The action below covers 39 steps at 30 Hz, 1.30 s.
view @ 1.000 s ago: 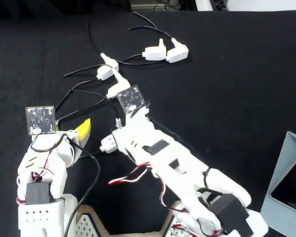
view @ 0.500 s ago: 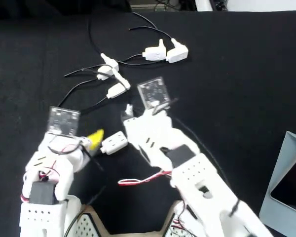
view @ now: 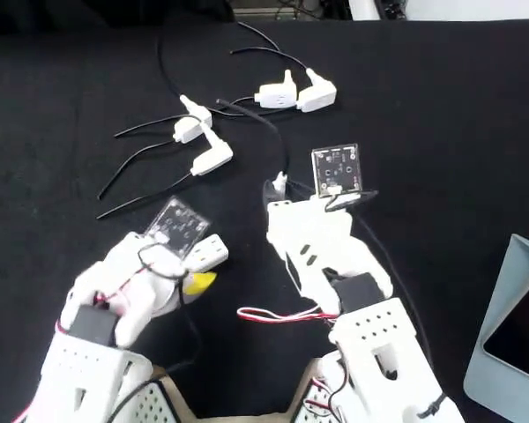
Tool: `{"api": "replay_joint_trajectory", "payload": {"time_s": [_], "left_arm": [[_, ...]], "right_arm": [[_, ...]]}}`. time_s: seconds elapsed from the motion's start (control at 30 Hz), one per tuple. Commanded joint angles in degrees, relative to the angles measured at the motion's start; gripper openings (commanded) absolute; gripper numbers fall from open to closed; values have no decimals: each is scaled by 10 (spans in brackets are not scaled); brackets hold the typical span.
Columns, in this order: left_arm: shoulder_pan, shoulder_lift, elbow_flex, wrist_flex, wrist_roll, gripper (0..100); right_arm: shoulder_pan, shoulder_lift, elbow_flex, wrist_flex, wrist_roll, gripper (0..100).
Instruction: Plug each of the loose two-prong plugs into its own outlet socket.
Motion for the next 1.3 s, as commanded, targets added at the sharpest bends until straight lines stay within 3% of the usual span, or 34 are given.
{"api": "replay_joint_trajectory", "payload": {"time_s": [0.0, 0.13, 0.4, 0.63, 0.77, 0.97, 1.03, 1.27], "left_arm": [[12, 182, -108, -24, -49, 350], [21, 331, -175, -40, -87, 346], [-3, 537, -224, -198, -87, 345], [-11, 600, -225, -287, -88, 248], [-34, 607, -225, -316, -88, 248], [-47, 601, -229, -308, -76, 291], [-47, 600, -236, -280, -36, 348], [-52, 597, -317, -166, -16, 338]], "right_arm": [[7, -14, -3, 3, -5, 14], [7, -14, -2, 3, -5, 14], [6, -15, 9, 3, -5, 14], [6, -15, 9, 3, -5, 14], [6, -15, 10, 3, -5, 14], [5, -15, 10, 3, -5, 14], [4, -15, 9, 3, -5, 14], [-21, -14, 3, -1, -5, 14]]}}
